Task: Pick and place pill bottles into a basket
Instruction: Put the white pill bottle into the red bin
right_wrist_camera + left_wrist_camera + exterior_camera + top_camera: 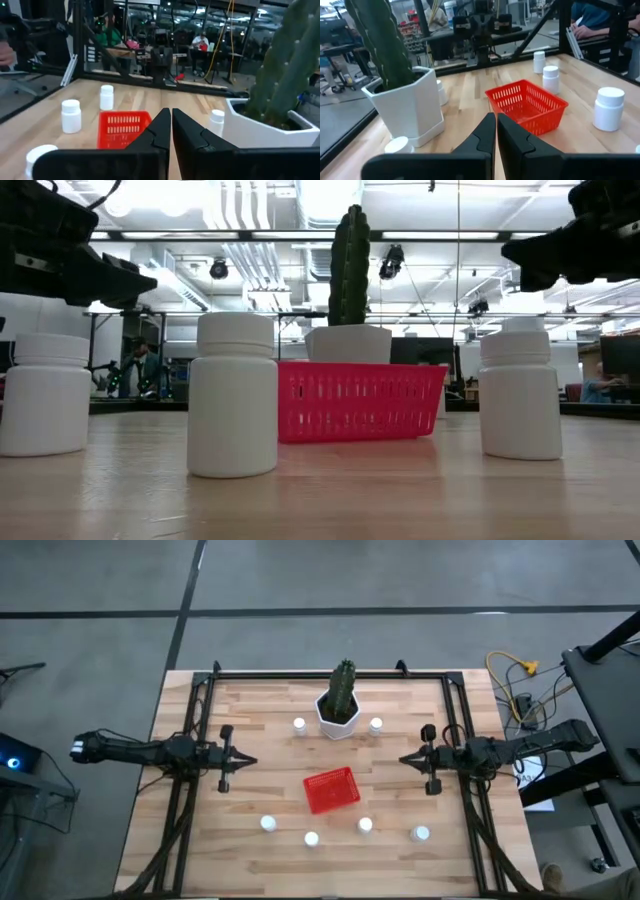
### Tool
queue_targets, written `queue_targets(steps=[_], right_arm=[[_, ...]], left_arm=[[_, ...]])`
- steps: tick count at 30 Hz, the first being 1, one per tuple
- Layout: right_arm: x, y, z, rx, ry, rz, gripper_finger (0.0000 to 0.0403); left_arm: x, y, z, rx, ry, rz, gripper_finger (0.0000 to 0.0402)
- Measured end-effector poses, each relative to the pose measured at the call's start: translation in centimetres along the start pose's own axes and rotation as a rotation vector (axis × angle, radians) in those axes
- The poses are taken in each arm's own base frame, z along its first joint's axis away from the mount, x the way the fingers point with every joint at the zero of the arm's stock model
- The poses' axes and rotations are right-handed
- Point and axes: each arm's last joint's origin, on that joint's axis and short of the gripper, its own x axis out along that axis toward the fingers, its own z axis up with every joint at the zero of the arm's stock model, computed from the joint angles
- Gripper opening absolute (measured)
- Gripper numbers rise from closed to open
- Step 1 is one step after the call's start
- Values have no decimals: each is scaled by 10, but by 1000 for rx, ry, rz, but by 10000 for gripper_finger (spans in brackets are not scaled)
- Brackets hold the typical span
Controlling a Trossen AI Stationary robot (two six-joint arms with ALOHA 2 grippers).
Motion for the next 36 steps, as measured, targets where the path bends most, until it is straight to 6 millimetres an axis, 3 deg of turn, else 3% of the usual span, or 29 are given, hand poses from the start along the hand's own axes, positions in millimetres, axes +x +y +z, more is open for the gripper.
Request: queue_targets(steps=[23, 32, 36], right_arm=[[-12, -14, 14, -124, -112, -260, 9], [-20, -16, 20, -107, -197, -256, 9], [-19, -15, 15, -119, -137, -244, 9]], left_arm=[[-2, 0, 2, -1, -28, -22, 0], [-2, 0, 2, -1, -28, -22, 0], [-2, 0, 2, -1, -28, -22, 0]])
